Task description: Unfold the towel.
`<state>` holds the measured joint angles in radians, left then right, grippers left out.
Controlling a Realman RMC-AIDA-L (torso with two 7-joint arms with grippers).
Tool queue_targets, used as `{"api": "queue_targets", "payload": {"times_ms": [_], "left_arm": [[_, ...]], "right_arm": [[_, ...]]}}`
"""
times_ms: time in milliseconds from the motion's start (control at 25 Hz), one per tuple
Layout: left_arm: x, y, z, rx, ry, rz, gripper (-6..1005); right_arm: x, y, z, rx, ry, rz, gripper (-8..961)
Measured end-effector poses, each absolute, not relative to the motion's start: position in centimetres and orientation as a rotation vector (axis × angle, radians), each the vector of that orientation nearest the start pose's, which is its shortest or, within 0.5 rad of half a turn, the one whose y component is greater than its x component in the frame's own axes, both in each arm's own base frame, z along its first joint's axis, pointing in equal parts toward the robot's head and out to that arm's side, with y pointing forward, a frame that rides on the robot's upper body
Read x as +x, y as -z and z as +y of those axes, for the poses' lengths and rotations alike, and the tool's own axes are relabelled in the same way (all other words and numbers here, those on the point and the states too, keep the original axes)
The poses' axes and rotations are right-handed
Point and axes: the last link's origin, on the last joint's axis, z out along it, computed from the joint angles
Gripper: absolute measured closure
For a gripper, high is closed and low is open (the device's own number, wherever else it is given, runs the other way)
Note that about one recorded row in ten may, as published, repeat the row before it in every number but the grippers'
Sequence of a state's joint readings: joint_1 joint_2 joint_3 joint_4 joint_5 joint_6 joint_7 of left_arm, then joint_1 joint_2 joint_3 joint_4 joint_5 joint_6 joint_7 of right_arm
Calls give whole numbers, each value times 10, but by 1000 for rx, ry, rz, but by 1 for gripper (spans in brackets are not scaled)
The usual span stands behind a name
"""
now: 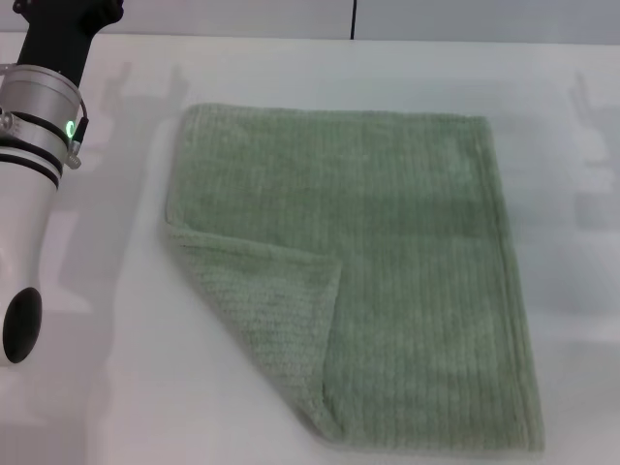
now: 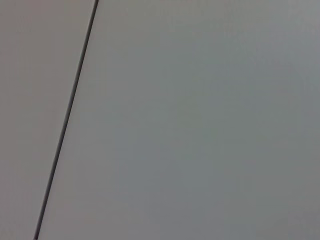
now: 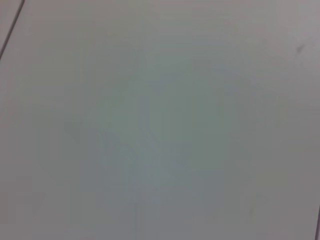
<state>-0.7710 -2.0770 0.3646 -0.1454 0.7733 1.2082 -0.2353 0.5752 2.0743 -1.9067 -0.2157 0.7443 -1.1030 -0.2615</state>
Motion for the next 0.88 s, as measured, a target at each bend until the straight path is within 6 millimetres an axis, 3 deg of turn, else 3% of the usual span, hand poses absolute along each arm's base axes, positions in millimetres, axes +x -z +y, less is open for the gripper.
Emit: {"api": "queue_targets", "payload": {"times_ms": [160,360,880], "left_arm": [[-261,-1,411,-1452,909,-609,327],[-259,-1,414,-1461,894,-603,190],[-258,0,415,-1465,896,-608,191]], "right_arm": [[291,-26,393,-1423,-506,251,230],[290,-26,393,-1422,-510,251,231],[288,-26,394,-1419,-526,255,235]]}}
